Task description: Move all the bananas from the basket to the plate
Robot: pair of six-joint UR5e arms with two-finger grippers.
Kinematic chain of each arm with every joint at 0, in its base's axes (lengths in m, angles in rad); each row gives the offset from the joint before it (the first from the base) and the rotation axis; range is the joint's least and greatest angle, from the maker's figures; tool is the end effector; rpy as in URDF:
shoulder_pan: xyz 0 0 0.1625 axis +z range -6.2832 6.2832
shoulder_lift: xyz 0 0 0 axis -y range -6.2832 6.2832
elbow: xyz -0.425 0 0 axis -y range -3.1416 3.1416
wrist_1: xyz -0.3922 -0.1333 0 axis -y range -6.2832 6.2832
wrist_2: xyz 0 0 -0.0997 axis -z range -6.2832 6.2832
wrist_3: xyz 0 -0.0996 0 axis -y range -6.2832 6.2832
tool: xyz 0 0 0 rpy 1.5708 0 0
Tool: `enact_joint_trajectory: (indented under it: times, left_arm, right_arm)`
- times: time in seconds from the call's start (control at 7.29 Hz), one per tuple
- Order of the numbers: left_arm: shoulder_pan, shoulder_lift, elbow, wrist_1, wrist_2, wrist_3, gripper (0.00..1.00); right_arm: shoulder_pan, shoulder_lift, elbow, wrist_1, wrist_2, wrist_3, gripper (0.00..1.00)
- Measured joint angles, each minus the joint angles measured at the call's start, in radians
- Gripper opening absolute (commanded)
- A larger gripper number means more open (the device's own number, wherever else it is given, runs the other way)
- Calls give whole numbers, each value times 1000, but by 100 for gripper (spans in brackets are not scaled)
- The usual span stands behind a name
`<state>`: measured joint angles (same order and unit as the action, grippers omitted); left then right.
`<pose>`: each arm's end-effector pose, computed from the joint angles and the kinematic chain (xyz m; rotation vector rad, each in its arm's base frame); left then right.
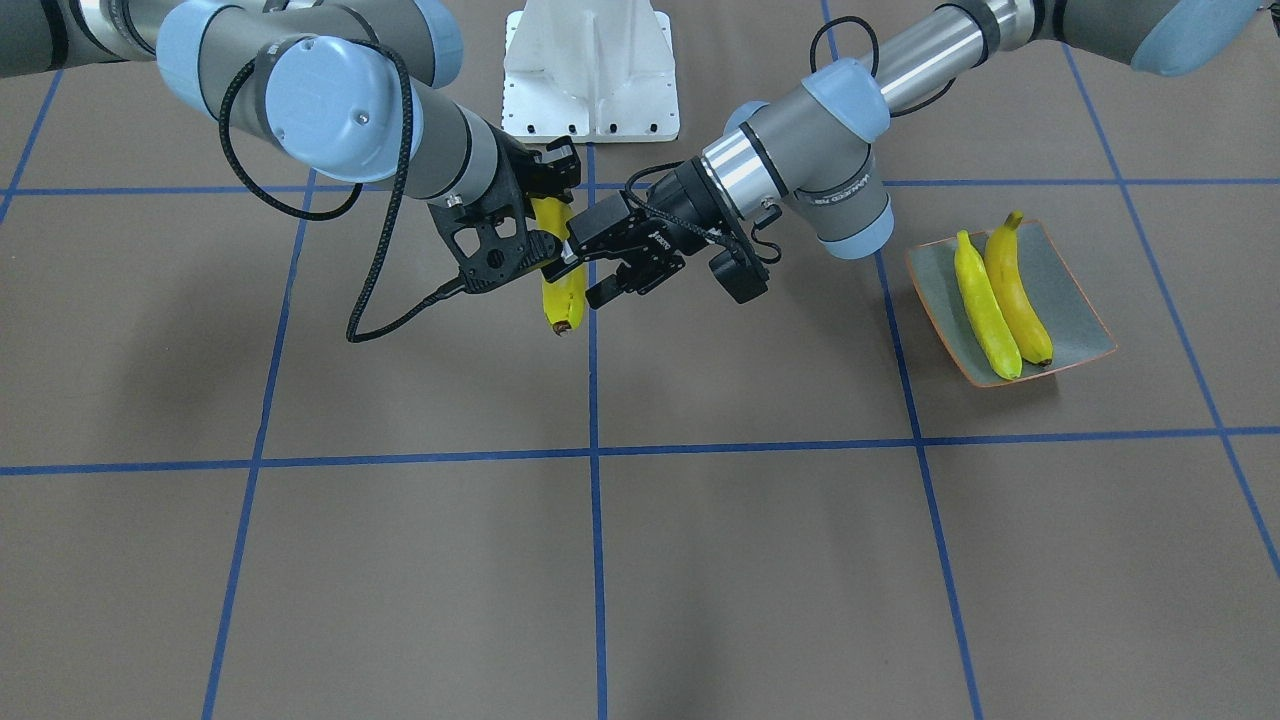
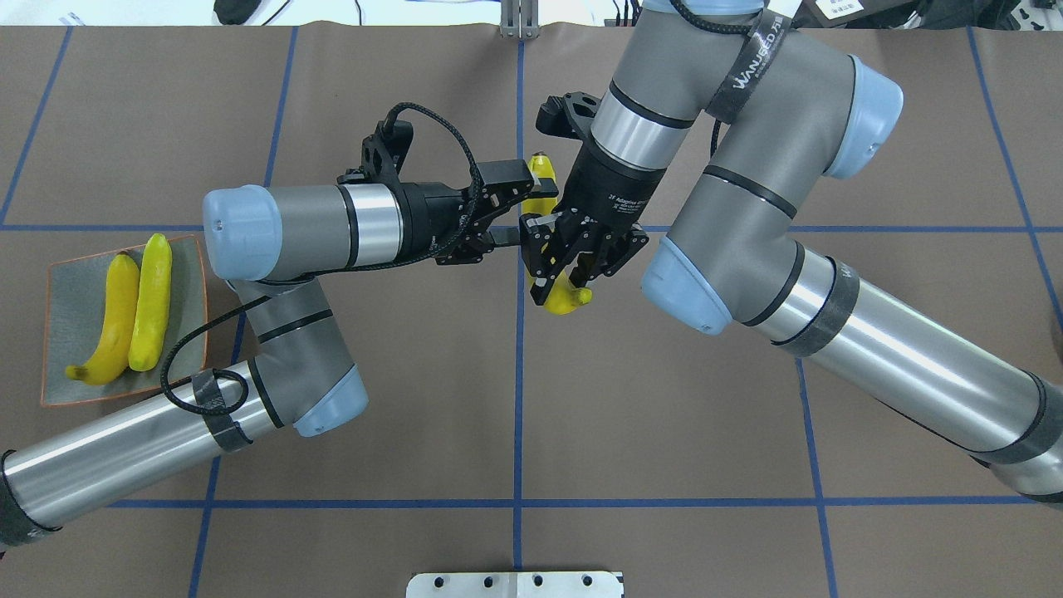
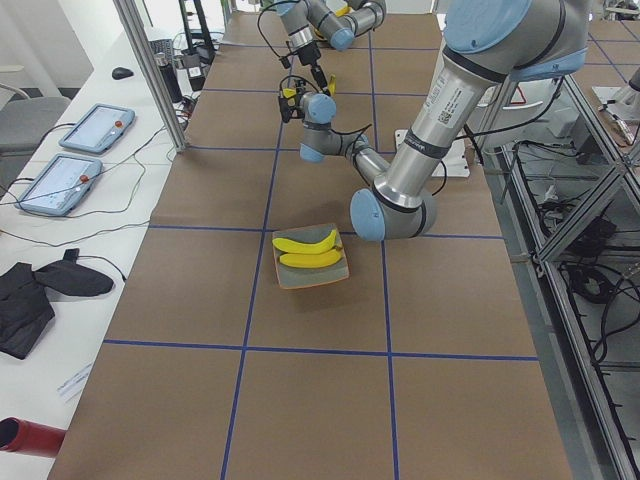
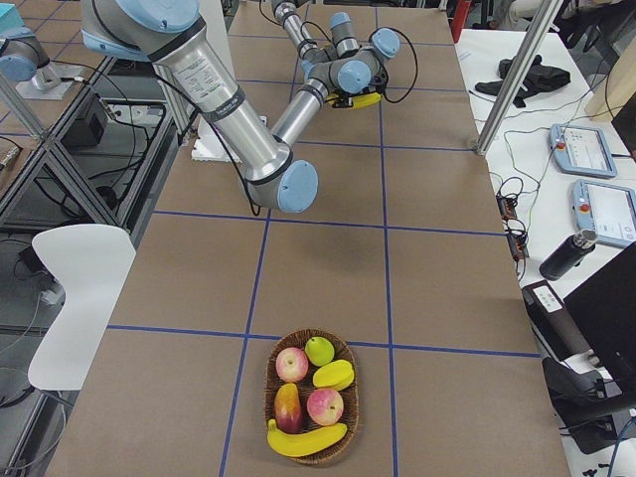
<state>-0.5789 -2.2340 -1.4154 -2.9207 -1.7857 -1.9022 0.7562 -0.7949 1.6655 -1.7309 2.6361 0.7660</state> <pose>0.4991 -0.4601 0.1835 0.0811 1.8715 -0.4327 -0.4466 -0.4847 0.1375 -0.2731 -1.1739 -0.4204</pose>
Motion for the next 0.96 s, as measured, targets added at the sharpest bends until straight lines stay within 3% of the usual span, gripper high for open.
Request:
enact_joint_trajectory:
  times: [0.14, 0.41, 0.55, 0.69, 0.82, 0.96]
  left_arm:
    - [7, 0, 0, 0, 0, 0, 96]
    - [17, -2, -5, 0, 0, -2, 76]
    - [20, -3, -6, 0, 0, -3, 57]
    - [21, -4, -6, 0, 0, -3, 22]
    - [22, -4, -6, 0, 0, -3, 0]
    - [22, -2, -6, 0, 0, -1, 0]
  right_arm:
    - [0, 1, 0, 1, 1, 2, 0]
    - [0, 1, 0, 1, 1, 3, 0]
    - [0, 1, 0, 2, 1, 3, 0]
    - [-1, 0, 0, 2, 1, 3, 0]
    - [-1, -1, -1, 2, 1, 3, 0]
    - [-1, -1, -1, 3, 2, 3, 41]
